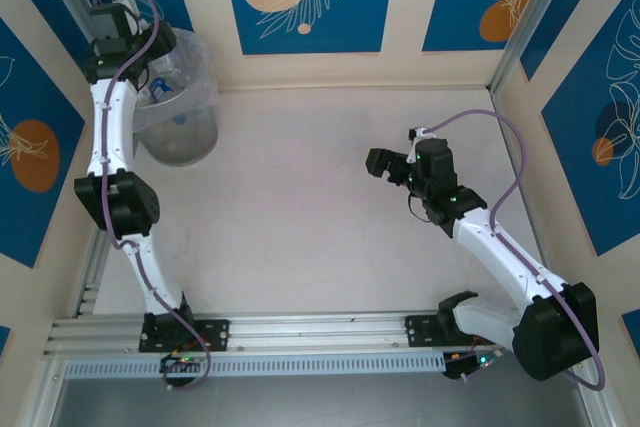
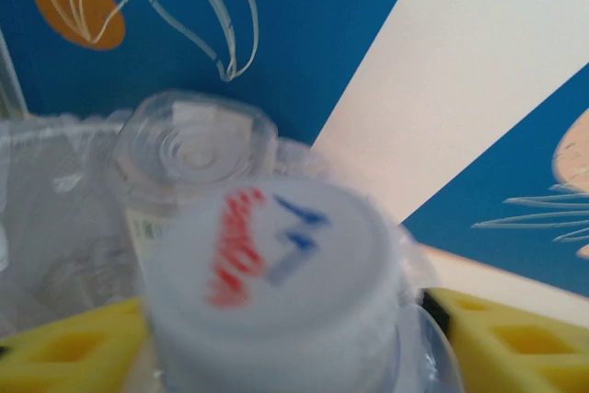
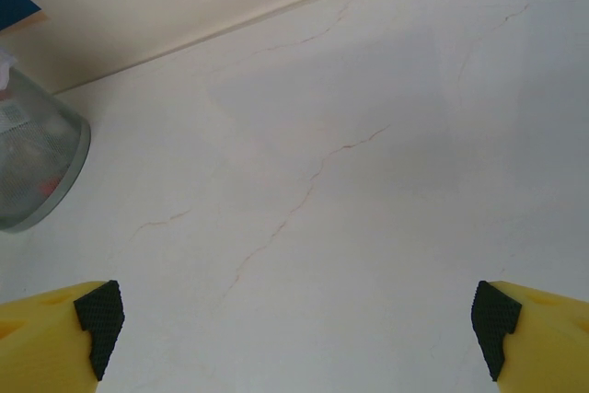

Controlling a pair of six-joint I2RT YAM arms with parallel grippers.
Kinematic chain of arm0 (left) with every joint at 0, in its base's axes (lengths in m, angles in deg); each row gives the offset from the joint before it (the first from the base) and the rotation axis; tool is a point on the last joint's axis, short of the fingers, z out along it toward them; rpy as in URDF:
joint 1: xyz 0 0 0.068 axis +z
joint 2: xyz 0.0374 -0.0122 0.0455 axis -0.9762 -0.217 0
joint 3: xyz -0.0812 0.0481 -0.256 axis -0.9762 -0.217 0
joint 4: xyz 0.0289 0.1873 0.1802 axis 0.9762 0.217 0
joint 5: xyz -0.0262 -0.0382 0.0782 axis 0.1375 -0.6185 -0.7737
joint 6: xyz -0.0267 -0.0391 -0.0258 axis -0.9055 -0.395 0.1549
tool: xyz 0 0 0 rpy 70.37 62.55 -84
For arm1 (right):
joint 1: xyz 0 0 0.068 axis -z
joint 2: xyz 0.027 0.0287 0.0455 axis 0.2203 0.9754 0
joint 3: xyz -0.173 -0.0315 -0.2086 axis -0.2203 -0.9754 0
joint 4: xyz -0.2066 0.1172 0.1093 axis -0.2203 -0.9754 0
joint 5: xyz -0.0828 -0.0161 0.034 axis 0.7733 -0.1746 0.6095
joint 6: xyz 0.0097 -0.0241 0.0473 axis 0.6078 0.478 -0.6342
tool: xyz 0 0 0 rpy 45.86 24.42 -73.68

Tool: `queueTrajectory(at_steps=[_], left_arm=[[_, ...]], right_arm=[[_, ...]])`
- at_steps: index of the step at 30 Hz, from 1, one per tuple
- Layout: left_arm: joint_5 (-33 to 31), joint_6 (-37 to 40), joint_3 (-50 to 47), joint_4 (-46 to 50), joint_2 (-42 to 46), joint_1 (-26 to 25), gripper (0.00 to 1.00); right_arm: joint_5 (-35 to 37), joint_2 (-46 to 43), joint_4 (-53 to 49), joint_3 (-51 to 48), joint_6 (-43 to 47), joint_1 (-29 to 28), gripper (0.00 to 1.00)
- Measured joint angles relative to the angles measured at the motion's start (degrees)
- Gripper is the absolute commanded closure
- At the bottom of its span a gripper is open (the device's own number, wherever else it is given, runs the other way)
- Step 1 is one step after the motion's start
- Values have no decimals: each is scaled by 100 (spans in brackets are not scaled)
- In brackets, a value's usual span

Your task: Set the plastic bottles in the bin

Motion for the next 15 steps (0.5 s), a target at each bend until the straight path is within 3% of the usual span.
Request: queueTrajectory(at_steps=[8, 15], left_arm=[[-111, -417, 0, 369, -35, 162, 1], [2, -509, 0, 553, 66, 184, 1]], right_arm=[[-22, 133, -4, 0, 0, 0, 0], [-44, 262, -4, 0, -42, 4, 0]])
